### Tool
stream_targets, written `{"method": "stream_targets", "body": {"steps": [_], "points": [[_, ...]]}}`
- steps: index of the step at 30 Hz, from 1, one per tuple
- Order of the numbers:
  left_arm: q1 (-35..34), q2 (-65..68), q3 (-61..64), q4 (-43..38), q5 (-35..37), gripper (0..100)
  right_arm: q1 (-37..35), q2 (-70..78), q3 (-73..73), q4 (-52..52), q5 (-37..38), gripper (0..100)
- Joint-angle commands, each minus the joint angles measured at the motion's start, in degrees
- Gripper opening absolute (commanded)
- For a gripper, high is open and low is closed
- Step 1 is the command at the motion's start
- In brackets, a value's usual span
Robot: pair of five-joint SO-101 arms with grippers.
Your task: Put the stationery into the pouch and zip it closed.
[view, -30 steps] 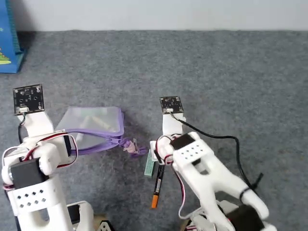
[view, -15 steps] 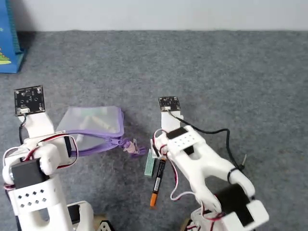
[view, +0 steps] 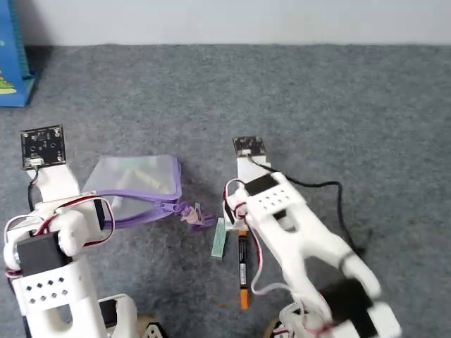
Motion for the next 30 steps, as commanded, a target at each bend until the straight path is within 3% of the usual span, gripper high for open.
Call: {"method": "stream_targets", "body": {"steps": [1,7,14,18,23,30], "points": [[4.0,0.0,-0.3,-1.7,-0.3,1,0.0,-13.9,-1.1,5.4,2.7,0.8],[10.8,0.2,-0.7,-3.3,2.0,1,0.1,-34.9,-1.2,10.2,7.1,0.8],[13.8,0.3,-0.8,-4.6,3.0,1,-0.3,-55.0,-1.4,9.7,12.5,0.8],[13.8,0.2,-0.8,-5.1,3.0,1,-6.4,-63.5,-1.4,7.8,12.8,0.8],[13.8,0.2,-0.7,-5.1,3.0,1,-14.9,-68.7,-1.4,1.2,12.7,0.8],[13.8,0.2,-0.5,-5.1,3.0,1,-15.8,-68.8,-1.0,-16.1,12.4,0.8]]}}
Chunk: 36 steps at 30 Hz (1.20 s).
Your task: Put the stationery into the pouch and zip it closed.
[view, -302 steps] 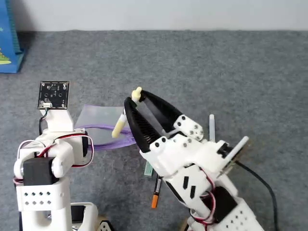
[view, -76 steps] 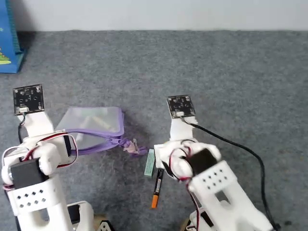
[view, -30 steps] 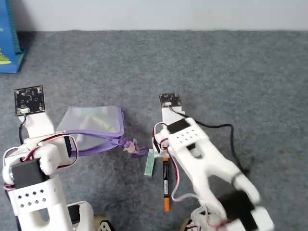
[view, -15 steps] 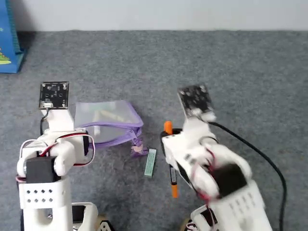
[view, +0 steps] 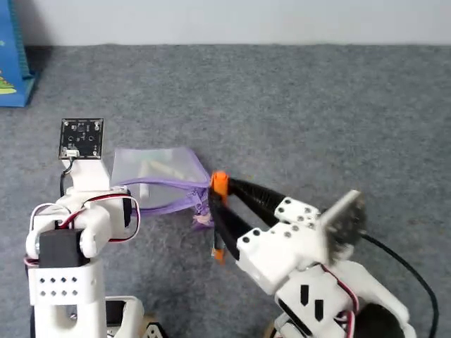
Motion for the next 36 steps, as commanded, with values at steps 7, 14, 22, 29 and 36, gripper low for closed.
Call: {"method": "stream_targets", "body": {"steps": [7,14,22,29,36], "points": [[0.4,0.1,-0.6,-1.5,0.7,1,-4.4,-0.2,4.6,-21.8,-2.0,0.8],[0.3,0.0,-0.5,-1.4,0.7,1,-4.3,-0.2,18.6,-39.6,-1.8,0.8],[0.3,0.1,-0.4,-1.4,0.7,1,-4.3,-0.2,30.9,-59.2,8.0,0.8],[0.2,-0.1,0.4,-1.5,0.7,1,-4.5,-0.2,37.8,-62.5,11.3,0.8],[0.2,-0.1,0.4,-1.5,0.7,1,-6.6,-0.8,40.3,-54.5,11.8,14.2]]}}
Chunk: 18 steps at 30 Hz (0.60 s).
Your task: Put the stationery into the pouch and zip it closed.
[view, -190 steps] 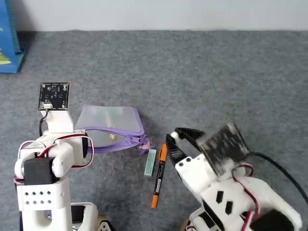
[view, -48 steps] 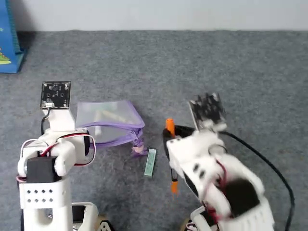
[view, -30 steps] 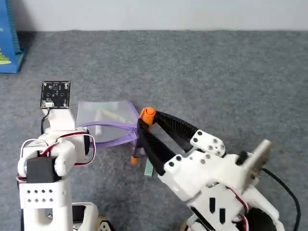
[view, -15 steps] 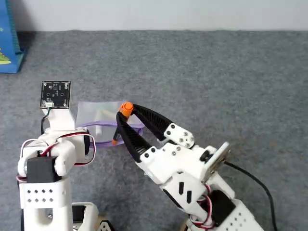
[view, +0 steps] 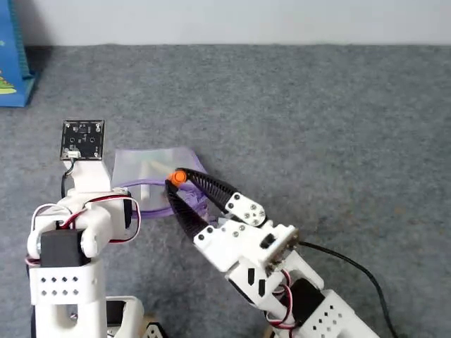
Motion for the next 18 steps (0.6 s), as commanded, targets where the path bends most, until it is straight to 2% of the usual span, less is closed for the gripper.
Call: {"method": "stream_targets", "body": {"steps": [1,6,8,14,18], "points": [[0.2,-0.1,-0.7,-1.4,0.7,1,-1.5,-0.8,-1.9,4.1,0.5,17.2],[-0.5,-0.1,-0.7,-1.4,0.7,1,-2.2,-0.9,-8.4,12.5,-0.2,17.2],[-1.9,-0.1,-0.7,-1.4,0.5,1,-1.7,-0.9,-12.0,17.5,-3.3,15.1],[-4.7,-0.1,-0.6,-1.3,0.4,1,4.1,-0.9,-22.9,40.1,-12.7,13.6],[-7.0,-0.1,-0.6,-1.3,0.3,1,8.7,-0.2,-24.4,52.3,-17.5,13.6]]}}
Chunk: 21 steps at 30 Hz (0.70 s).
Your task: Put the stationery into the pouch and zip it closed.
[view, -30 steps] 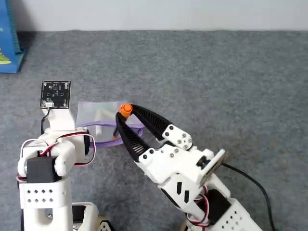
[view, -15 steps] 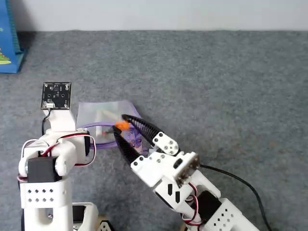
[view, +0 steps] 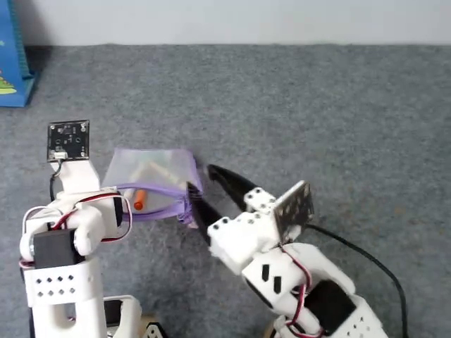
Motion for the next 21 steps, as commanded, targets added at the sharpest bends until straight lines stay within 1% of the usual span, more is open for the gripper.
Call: {"method": "stream_targets", "body": {"steps": [1,5,8,11,21], "points": [[-2.1,-0.2,-0.6,-1.3,0.3,1,3.8,0.1,-3.5,10.3,-4.2,13.6],[-2.8,-0.2,-0.6,-1.3,0.3,1,6.7,3.4,0.3,15.6,-6.8,13.6],[-2.8,-0.2,-0.6,-1.2,0.3,1,7.0,9.0,4.2,15.3,-9.0,13.8],[-2.8,-0.2,-0.6,-0.7,0.2,1,6.9,17.5,4.6,13.1,-11.2,13.9],[-2.8,-0.3,0.1,-0.8,0.2,1,6.6,50.9,-11.7,11.6,-17.4,14.0]]}}
